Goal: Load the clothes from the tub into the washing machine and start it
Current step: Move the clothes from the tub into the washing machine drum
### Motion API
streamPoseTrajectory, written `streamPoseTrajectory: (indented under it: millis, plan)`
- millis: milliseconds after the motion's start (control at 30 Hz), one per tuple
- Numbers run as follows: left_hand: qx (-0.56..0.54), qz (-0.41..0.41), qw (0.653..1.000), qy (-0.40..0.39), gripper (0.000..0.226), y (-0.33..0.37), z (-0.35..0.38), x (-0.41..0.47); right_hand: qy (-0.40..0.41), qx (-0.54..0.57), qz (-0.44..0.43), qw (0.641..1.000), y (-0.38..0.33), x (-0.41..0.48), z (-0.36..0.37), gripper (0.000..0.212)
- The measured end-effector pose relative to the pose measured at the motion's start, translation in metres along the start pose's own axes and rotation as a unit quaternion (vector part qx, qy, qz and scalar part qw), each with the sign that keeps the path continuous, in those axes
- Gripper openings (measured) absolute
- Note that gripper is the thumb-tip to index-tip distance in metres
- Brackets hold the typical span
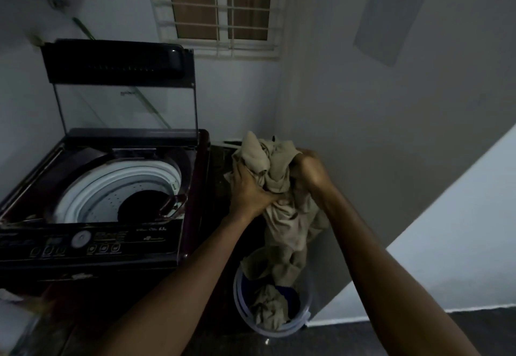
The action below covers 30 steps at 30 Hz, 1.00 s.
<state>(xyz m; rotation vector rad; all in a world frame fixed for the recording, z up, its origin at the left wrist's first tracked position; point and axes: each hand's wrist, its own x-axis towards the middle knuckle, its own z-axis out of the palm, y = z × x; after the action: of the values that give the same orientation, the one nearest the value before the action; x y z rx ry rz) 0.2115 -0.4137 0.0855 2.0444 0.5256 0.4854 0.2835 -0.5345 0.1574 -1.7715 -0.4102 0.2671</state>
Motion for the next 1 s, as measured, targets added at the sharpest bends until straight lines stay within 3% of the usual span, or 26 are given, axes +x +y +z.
streamPoseTrajectory:
  millis: [100,200,300,367,433,500,567,667,800,867,933,1000]
  plan:
    - [0.002,0.009,0.993,0.117,0.1,0.014,-0.005,0.005,-0.049,0.045,0.034,0.997,-0.005,-0.005,-0.004,0.028]
    - [-0.016,-0.006,0.986,0.164,0.076,0.028,-0.012,0.013,-0.099,0.069,-0.002,0.993,0.003,-0.009,-0.019,0.034]
    - [-0.042,-0.013,0.981,0.188,0.064,0.046,-0.016,0.019,-0.025,0.03,-0.05,0.998,0.03,-0.029,-0.032,0.032]
    - [-0.066,-0.023,0.977,0.2,0.059,0.057,-0.019,0.023,0.012,-0.018,-0.044,0.999,0.065,-0.043,-0.036,0.069]
    - [-0.098,-0.042,0.972,0.21,0.054,0.066,-0.023,0.026,-0.019,-0.076,0.008,0.997,0.097,-0.052,-0.031,0.108]
    - [-0.118,-0.066,0.967,0.215,0.045,0.071,-0.027,0.029,-0.062,-0.119,0.036,0.99,0.115,-0.051,-0.015,0.121]
    - [-0.138,-0.084,0.963,0.214,0.039,0.07,-0.031,0.033,-0.052,-0.135,0.027,0.989,0.132,-0.044,0.001,0.108]
    - [-0.139,-0.084,0.963,0.217,0.047,0.061,-0.045,0.037,0.014,-0.147,0.07,0.987,0.134,-0.033,0.003,0.043]
    - [-0.061,-0.066,0.971,0.222,0.059,0.034,-0.071,0.04,0.159,-0.007,0.005,0.987,0.104,-0.027,-0.025,0.062]
    - [-0.014,-0.056,0.976,0.208,0.061,0.021,-0.079,0.04,0.21,0.021,-0.01,0.977,0.076,-0.019,-0.035,0.042]
    - [0.026,-0.047,0.98,0.191,0.061,0.012,-0.08,0.039,0.185,0.003,-0.028,0.982,0.049,-0.008,-0.027,0.029]
    - [0.045,-0.026,0.983,0.177,0.063,0.009,-0.08,0.039,0.128,-0.038,-0.05,0.99,0.027,0.0,-0.001,0.032]
